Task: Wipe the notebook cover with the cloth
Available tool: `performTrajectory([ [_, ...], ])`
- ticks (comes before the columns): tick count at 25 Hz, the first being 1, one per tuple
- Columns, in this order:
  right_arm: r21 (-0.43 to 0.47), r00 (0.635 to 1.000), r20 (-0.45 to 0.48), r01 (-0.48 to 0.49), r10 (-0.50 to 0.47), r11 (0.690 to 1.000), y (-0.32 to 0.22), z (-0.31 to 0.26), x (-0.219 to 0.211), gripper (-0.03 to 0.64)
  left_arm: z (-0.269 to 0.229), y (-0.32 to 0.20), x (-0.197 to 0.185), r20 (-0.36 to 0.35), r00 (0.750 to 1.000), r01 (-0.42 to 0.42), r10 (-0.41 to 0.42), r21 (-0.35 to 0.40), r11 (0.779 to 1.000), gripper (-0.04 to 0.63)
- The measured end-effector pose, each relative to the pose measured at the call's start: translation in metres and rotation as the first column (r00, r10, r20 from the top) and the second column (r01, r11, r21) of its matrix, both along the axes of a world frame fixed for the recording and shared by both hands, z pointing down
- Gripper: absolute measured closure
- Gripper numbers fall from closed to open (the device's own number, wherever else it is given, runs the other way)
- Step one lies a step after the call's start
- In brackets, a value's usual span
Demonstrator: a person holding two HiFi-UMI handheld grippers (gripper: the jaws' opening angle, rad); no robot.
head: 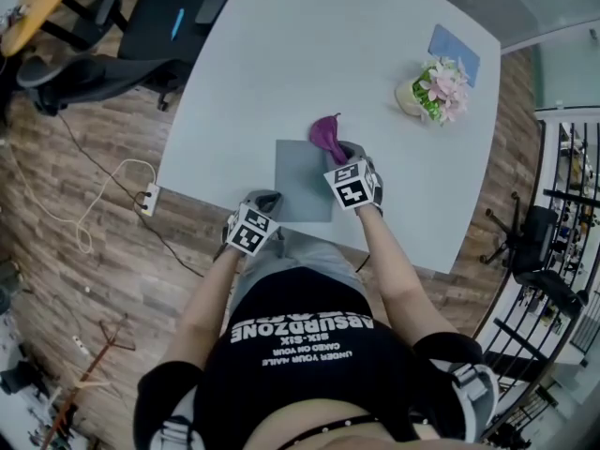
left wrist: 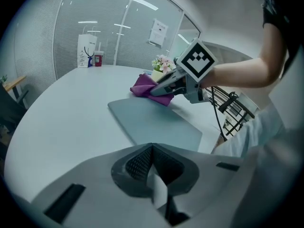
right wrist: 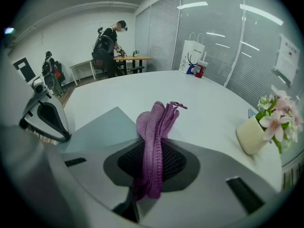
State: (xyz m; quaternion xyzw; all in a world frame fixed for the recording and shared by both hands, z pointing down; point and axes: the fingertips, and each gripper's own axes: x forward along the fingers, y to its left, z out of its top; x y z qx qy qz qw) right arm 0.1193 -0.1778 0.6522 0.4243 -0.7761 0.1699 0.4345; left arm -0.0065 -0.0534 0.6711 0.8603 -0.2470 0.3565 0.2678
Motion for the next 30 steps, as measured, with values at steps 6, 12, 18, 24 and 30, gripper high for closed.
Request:
performTrajectory([
  [6, -0.043, 0.998, 0.059, -0.024, 0.026, 0.999, 0.003, 0.001, -0.001, 0.534, 0.000, 0.000, -0.001, -0.022, 0.999, 0.029, -0.030, -0.021, 0.999, 0.578],
  [12, -0.014, 1.000, 0.000, 0.027, -0.027, 1.000, 0.015, -0.001, -0.007, 0.534, 0.000, 0.000, -0.001, -0.018, 0.999, 0.049, -0.050, -0.010, 0.999, 0.578],
  [18, -0.025, 0.999, -0.014, 0.047, -0.047, 0.999, 0.032, 0.000, -0.011, 0.534, 0.001, 0.000, -0.002, -0.008, 0.997, 0.073, -0.073, -0.008, 0.997, 0.578],
  [24, -0.034, 1.000, 0.010, 0.023, -0.022, 0.999, 0.053, -0.001, -0.013, 0.534, 0.001, 0.001, -0.002, -0.013, 0.997, 0.073, -0.073, -0.008, 0.997, 0.578],
  [30, -0.040, 0.999, 0.035, -0.010, 0.011, 0.999, 0.070, 0.000, -0.016, 0.534, 0.001, 0.001, -0.004, -0.011, 0.996, 0.084, -0.085, -0.007, 0.996, 0.578],
])
